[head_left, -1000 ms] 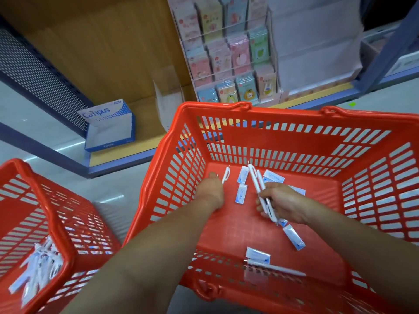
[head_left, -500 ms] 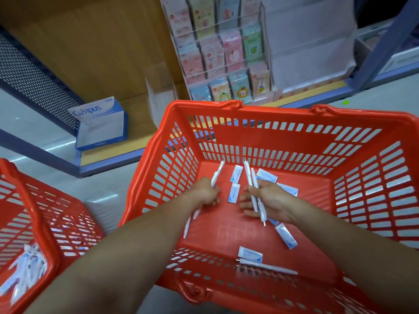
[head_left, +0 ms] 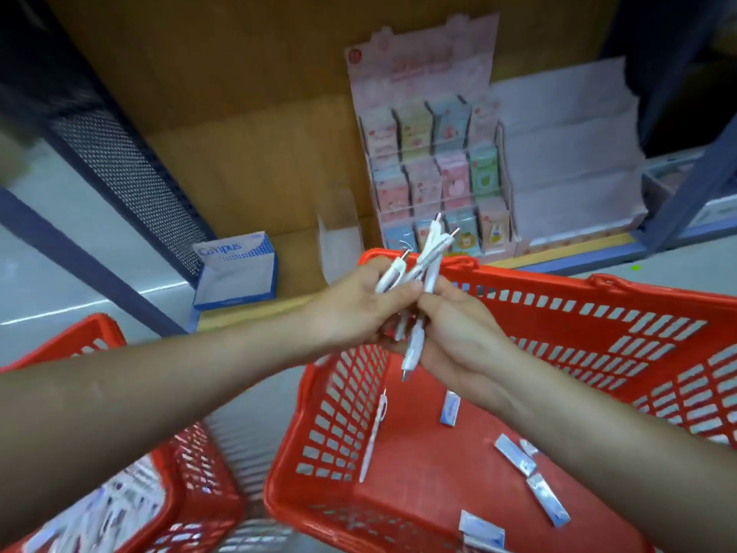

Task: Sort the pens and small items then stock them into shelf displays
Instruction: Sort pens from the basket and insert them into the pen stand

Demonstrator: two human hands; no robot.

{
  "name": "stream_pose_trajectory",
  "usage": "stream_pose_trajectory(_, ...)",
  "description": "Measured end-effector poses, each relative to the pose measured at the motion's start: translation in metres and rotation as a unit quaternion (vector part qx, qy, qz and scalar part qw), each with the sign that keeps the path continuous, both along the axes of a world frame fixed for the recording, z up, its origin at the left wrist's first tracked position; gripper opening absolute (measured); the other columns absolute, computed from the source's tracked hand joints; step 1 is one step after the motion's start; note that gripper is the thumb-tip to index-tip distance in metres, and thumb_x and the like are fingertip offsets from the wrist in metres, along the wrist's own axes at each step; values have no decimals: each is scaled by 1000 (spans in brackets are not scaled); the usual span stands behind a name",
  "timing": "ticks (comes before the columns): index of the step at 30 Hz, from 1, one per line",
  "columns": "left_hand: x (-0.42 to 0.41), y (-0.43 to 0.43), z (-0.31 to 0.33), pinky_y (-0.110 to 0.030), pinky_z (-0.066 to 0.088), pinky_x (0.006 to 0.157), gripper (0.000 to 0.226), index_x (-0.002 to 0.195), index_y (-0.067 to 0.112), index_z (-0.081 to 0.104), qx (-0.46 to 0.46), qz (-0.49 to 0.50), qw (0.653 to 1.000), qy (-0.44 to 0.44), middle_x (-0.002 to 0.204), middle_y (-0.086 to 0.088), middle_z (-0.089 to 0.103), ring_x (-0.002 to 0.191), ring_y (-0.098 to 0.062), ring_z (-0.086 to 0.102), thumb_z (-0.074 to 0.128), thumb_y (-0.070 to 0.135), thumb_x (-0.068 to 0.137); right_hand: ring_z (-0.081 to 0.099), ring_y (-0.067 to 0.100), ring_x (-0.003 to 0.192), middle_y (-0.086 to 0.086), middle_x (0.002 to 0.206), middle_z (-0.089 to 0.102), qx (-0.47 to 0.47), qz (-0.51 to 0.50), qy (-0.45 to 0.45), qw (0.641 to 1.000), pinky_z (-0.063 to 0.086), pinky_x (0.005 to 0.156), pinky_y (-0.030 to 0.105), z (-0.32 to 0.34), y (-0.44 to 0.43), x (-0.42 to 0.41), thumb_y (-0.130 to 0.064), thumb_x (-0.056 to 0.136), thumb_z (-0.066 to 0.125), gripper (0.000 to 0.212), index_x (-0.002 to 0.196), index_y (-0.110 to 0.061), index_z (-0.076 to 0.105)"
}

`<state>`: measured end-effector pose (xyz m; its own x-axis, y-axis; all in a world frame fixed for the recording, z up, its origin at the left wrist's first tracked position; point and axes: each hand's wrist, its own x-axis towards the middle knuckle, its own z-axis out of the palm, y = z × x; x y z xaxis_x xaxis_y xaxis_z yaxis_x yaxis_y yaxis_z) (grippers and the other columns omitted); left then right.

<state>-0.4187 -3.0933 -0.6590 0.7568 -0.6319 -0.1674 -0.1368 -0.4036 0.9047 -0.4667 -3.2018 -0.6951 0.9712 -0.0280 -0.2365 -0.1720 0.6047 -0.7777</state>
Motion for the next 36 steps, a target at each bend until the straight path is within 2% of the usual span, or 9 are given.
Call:
stream_pose_trajectory(5,18,94,58,-15,24,36,35,87,-4,54,-48,120,989,-73,67,-15,52,40,-9,32,46,29,98,55,24,61,15,77,63,-74,49,-88,992,43,59,31,78,74,51,-1,98,43,14,100,-8,54)
stream_pose_trajectory(9,12,175,75,-15,27,36,12,96,2,54,-92,212,966,-112,58,-1,52,37,-2,35,52,14,95,57,23,65,10,77,67,-91,149,-110,979,44,57,28,111,155,72,1,98,39,23,105,-12,57)
stream_pose_trajectory(13,2,259,61,-15,26,35,26,70,11,51,-103,309,940,-104,42,7,46,35,-3,31,55,19,94,61,28,80,19,96,64,-155,208,-109,960,50,72,40,107,252,75,-4,99,41,18,102,-9,58)
stream_pose_trajectory(17,-23,337,25,-12,27,36,32,68,16,50,-39,337,937,-86,57,2,53,34,0,35,44,15,99,59,26,67,17,88,66,-244,245,-58,937,50,65,43,57,341,74,-13,95,46,17,85,-15,59)
stream_pose_trajectory(21,-53,412,-39,-15,28,36,21,80,14,60,23,336,941,39,67,-10,61,36,-4,37,50,22,97,56,17,56,5,73,59,-238,335,82,908,47,55,27,-15,390,47,-10,101,38,17,96,-18,53)
stream_pose_trajectory(26,-82,475,-136,-14,25,36,13,88,15,48,132,362,906,177,68,-6,65,36,-8,40,43,12,99,49,18,59,5,66,46,-278,336,227,871,41,61,29,-80,425,21,-7,97,38,20,81,-14,48)
stream_pose_trajectory(29,-90,493,-174,-15,29,39,10,90,15,51,153,384,886,211,70,-5,65,44,-10,43,45,11,97,51,22,73,6,77,48,-283,336,267,858,44,73,40,-99,435,20,-10,96,44,15,83,-11,52)
stream_pose_trajectory(32,-90,504,-192,-22,41,53,7,94,8,58,164,410,872,212,85,-13,68,60,-15,53,51,10,93,48,26,95,7,107,46,-282,330,264,862,40,91,54,-109,438,26,-13,95,50,22,117,-10,50)
stream_pose_trajectory(36,-83,511,-200,-31,49,81,38,121,10,54,216,444,852,173,111,-10,62,94,-25,62,62,8,83,43,23,119,4,131,41,-304,323,204,873,39,101,47,-109,436,38,-12,96,51,39,134,-15,41)
